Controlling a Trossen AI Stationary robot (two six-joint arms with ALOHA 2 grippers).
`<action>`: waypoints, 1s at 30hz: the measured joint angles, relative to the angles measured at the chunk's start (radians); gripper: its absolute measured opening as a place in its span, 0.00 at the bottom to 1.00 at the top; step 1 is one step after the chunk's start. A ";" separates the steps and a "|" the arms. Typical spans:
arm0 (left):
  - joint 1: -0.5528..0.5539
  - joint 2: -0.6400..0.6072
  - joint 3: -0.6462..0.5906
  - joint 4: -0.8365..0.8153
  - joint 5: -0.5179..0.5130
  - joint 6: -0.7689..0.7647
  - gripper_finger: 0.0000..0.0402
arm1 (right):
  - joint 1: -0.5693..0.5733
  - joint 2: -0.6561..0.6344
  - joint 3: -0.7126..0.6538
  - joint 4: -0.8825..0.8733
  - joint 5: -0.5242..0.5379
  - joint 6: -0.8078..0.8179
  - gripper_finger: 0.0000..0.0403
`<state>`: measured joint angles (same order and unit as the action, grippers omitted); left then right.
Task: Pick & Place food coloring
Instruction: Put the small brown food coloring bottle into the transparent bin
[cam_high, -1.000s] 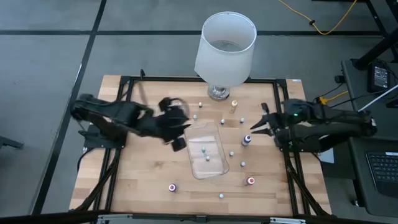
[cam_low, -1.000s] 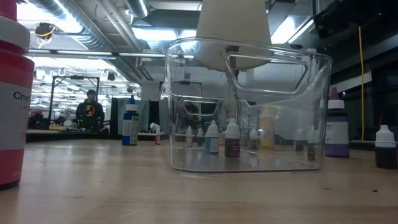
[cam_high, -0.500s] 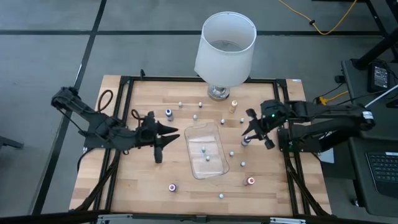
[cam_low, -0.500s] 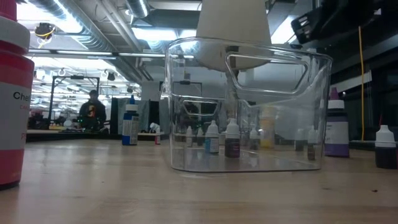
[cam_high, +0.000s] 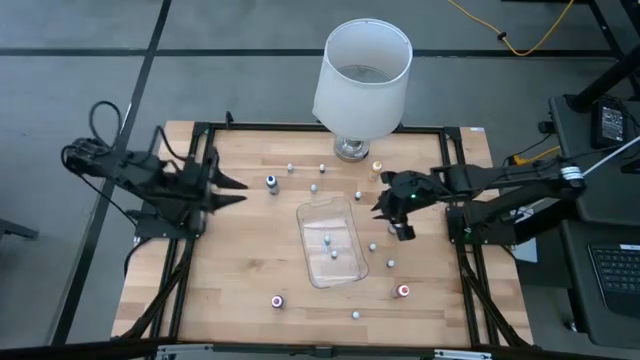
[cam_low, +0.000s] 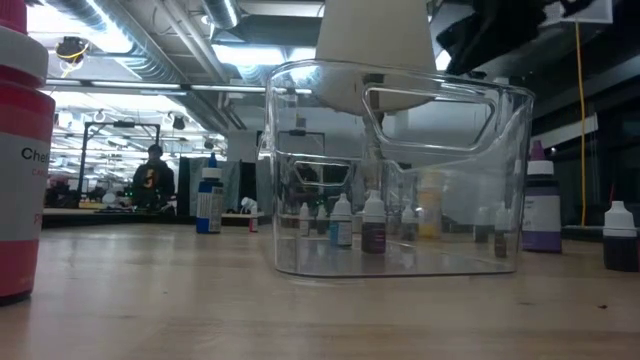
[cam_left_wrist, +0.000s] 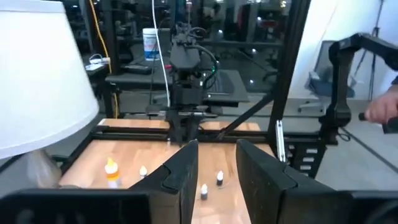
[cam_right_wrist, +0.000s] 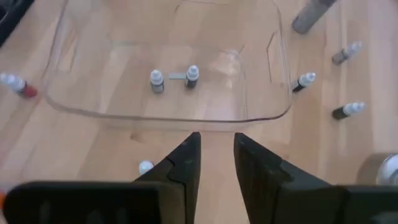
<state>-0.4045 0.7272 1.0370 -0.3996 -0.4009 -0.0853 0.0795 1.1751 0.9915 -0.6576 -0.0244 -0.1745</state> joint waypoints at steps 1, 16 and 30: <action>0.015 -0.018 0.000 -0.025 0.026 0.010 0.26 | 0.001 0.018 0.012 -0.003 -0.008 0.028 0.25; 0.060 -0.092 0.000 -0.105 0.107 0.099 0.26 | 0.107 0.282 0.097 -0.183 -0.031 0.379 0.69; 0.060 -0.090 -0.001 -0.105 0.104 0.080 0.26 | 0.115 0.513 0.096 -0.166 -0.057 0.379 0.70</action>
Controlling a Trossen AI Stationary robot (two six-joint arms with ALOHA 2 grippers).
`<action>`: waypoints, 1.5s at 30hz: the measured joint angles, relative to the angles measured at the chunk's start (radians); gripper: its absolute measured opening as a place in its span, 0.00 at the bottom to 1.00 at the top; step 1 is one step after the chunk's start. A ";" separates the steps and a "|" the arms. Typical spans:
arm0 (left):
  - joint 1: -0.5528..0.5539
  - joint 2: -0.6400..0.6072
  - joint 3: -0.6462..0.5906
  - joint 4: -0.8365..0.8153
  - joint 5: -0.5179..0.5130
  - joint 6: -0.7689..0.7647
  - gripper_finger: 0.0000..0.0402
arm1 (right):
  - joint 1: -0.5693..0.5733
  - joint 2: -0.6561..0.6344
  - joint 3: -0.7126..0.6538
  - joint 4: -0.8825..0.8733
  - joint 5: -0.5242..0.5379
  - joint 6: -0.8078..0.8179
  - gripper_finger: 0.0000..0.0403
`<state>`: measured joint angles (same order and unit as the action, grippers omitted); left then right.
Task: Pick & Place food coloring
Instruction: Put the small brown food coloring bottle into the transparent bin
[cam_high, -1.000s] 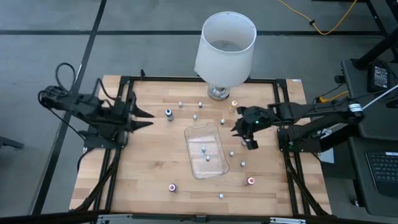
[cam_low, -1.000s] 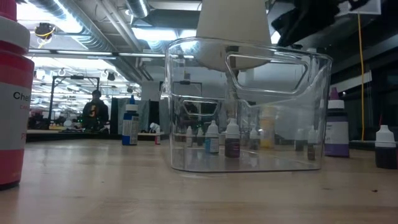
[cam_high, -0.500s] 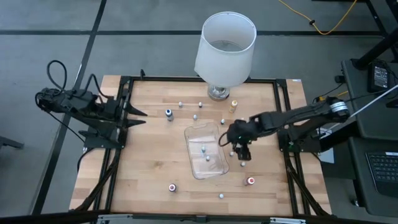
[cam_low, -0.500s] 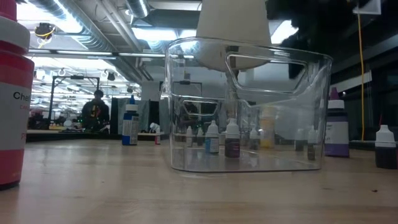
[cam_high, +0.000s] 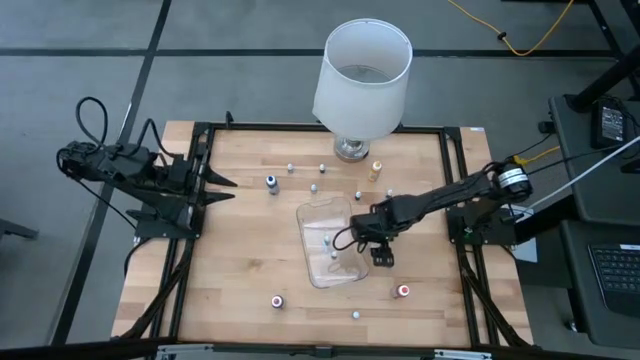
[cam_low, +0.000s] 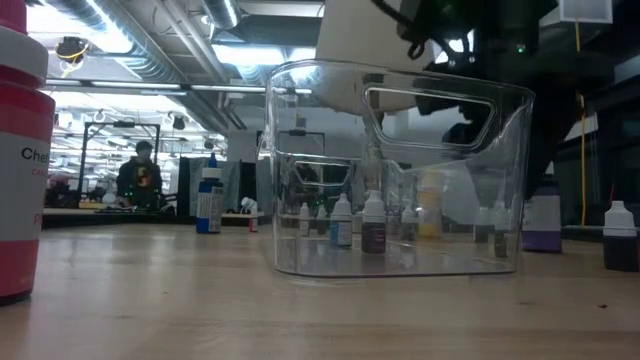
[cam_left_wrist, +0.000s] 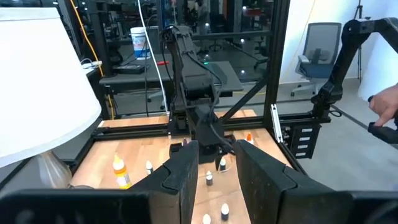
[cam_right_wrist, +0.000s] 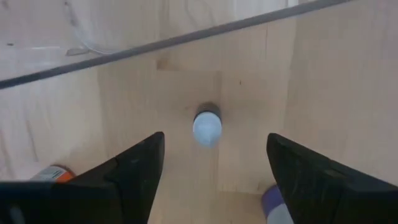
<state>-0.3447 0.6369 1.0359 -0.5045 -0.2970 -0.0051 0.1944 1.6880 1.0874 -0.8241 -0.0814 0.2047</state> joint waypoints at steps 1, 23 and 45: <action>0.000 0.000 0.000 0.000 0.000 0.000 0.26 | 0.000 0.007 0.000 0.004 0.000 0.000 0.70; 0.000 0.000 0.000 0.004 -0.019 0.000 0.26 | 0.000 0.079 -0.001 0.032 0.001 0.002 0.70; 0.000 0.000 0.000 0.007 -0.019 0.001 0.26 | 0.000 0.087 -0.029 0.070 0.001 0.028 0.52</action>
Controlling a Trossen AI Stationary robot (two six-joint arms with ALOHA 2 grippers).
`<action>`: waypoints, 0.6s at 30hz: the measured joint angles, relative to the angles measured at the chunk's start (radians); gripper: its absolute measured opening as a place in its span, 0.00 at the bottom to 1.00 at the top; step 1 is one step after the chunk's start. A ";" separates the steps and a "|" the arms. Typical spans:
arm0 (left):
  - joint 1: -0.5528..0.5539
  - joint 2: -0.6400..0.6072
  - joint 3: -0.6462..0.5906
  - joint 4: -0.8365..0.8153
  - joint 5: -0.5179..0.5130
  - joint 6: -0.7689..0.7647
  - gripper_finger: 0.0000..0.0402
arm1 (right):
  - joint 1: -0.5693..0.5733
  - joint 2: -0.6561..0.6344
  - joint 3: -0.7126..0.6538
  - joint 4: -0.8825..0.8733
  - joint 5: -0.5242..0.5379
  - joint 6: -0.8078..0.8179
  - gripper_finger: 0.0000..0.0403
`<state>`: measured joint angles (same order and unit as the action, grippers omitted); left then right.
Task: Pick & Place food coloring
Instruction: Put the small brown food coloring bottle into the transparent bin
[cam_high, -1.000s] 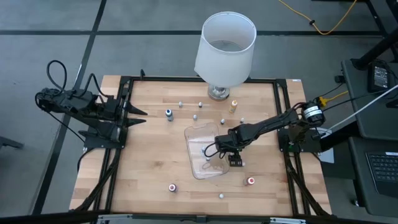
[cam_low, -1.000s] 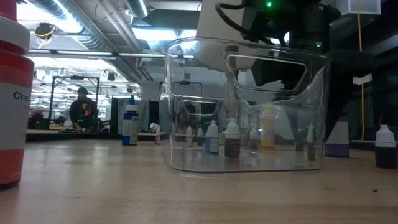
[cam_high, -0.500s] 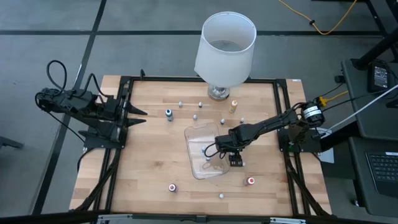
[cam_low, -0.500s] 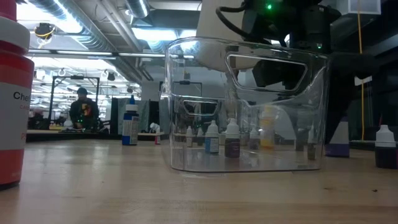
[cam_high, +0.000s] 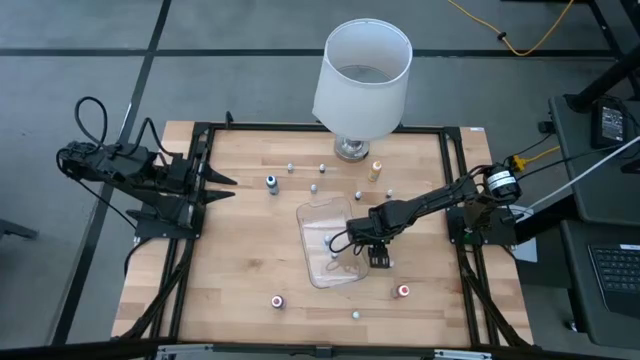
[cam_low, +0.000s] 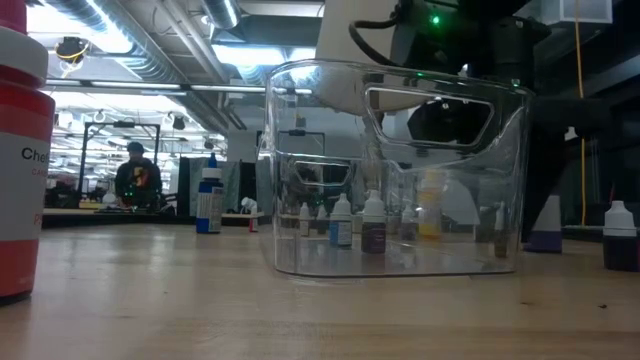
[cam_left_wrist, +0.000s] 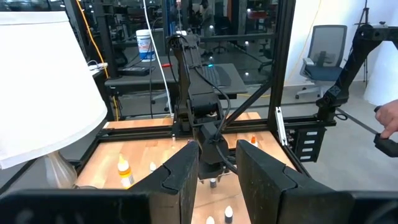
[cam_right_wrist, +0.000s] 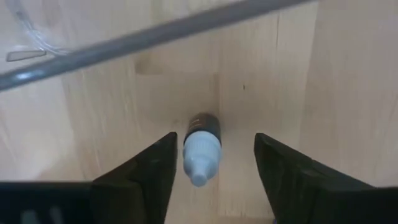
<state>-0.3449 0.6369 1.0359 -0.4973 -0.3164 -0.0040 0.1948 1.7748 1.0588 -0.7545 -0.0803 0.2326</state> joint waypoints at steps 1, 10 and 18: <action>0.000 0.000 0.000 0.000 0.000 0.000 0.26 | 0.000 0.000 0.000 0.000 0.000 0.001 0.50; 0.000 0.000 0.000 0.004 0.000 0.000 0.26 | 0.000 0.000 0.000 0.004 0.000 0.002 0.32; 0.000 0.000 0.000 0.004 0.000 0.000 0.26 | 0.000 -0.014 0.000 0.001 -0.001 0.003 0.19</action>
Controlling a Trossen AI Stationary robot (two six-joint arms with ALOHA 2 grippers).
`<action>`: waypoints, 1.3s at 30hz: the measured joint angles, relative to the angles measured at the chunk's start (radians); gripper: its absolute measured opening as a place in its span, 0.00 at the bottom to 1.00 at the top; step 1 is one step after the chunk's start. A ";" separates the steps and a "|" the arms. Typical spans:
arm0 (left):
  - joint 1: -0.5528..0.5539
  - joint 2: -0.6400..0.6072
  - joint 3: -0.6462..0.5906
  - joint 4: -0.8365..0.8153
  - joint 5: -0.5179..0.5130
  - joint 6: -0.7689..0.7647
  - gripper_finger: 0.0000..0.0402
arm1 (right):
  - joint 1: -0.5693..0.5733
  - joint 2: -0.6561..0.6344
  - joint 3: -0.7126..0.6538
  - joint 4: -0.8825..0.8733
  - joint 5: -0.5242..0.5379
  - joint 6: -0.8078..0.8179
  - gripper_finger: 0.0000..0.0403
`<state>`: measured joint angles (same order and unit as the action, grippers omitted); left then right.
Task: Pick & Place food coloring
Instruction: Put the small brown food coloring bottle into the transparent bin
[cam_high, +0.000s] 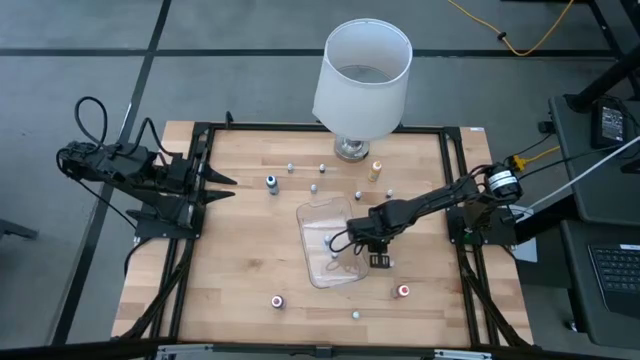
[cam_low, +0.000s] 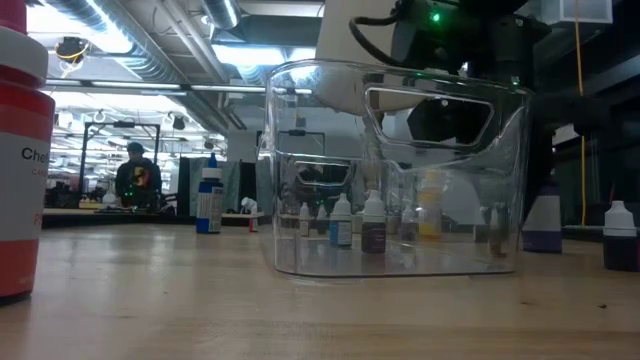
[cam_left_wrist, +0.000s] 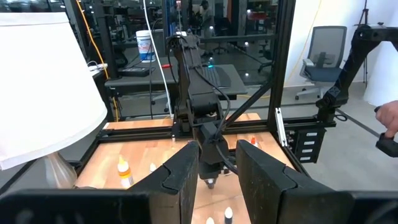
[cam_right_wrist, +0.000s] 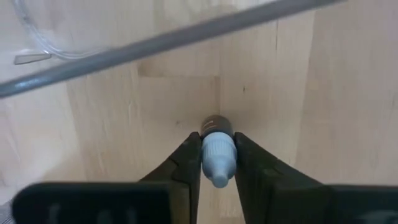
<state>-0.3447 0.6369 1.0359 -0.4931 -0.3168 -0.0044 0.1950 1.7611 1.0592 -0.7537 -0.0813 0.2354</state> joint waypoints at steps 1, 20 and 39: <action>0.000 0.000 0.000 0.000 0.000 0.000 0.26 | 0.000 -0.009 0.000 -0.004 0.000 0.005 0.19; 0.000 0.000 0.000 -0.005 -0.006 0.011 0.26 | 0.000 -0.190 0.454 -0.629 0.087 0.019 0.21; 0.000 0.000 0.000 -0.007 -0.006 0.018 0.26 | -0.068 0.064 0.893 -0.741 0.056 -0.187 0.20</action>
<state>-0.3450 0.6373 1.0359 -0.5004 -0.3229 0.0139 0.1267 1.8246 1.9520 -1.4943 -0.0249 0.0482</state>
